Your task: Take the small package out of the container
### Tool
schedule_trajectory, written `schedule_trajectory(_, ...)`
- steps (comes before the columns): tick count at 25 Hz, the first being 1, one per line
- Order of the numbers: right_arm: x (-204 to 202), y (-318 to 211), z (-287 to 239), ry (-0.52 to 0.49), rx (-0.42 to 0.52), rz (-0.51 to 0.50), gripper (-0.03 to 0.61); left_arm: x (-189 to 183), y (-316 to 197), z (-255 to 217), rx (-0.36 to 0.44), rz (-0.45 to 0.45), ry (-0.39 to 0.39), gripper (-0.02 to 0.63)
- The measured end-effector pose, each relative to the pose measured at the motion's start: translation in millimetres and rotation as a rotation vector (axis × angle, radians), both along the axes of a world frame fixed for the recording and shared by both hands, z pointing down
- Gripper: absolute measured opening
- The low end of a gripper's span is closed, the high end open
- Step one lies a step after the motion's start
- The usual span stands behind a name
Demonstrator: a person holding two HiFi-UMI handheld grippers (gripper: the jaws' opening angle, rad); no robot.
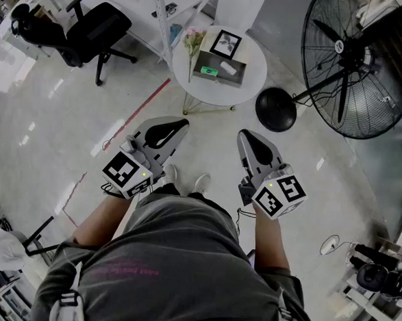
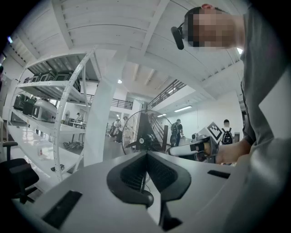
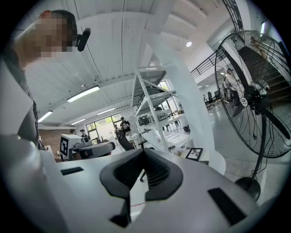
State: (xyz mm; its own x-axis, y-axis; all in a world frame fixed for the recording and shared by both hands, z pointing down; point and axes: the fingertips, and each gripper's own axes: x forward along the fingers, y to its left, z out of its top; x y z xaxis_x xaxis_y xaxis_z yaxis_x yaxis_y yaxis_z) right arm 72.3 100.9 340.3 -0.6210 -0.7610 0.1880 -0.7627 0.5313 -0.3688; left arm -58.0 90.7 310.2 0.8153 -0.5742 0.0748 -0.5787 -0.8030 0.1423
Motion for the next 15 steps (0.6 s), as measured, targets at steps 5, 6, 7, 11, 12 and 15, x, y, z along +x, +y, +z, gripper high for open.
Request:
schedule_trajectory(5, -3, -8, 4, -0.006, -0.005, -0.002, 0.021, 0, -9, 4, -0.004, 0.002, -0.001, 0.015)
schedule_trajectory(6, -4, -10, 5, -0.006, -0.005, -0.003, 0.021, 0, -11, 5, -0.004, 0.003, -0.002, 0.015)
schedule_trajectory(7, -5, -12, 7, -0.007, -0.006, -0.004, 0.021, 0, -13, 6, -0.006, 0.003, -0.003, 0.015)
schedule_trajectory(11, -7, -20, 10, -0.011, -0.015, -0.013, 0.021, 1, -20, 8, -0.007, -0.001, -0.007, 0.015)
schedule_trajectory(12, -6, -22, 11, -0.010, -0.018, -0.011, 0.021, 2, -20, 8, -0.006, -0.002, -0.008, 0.015)
schedule_trajectory(15, -3, -24, 13, -0.011, -0.020, -0.011, 0.023, 5, -20, 8, -0.005, -0.010, -0.008, 0.015)
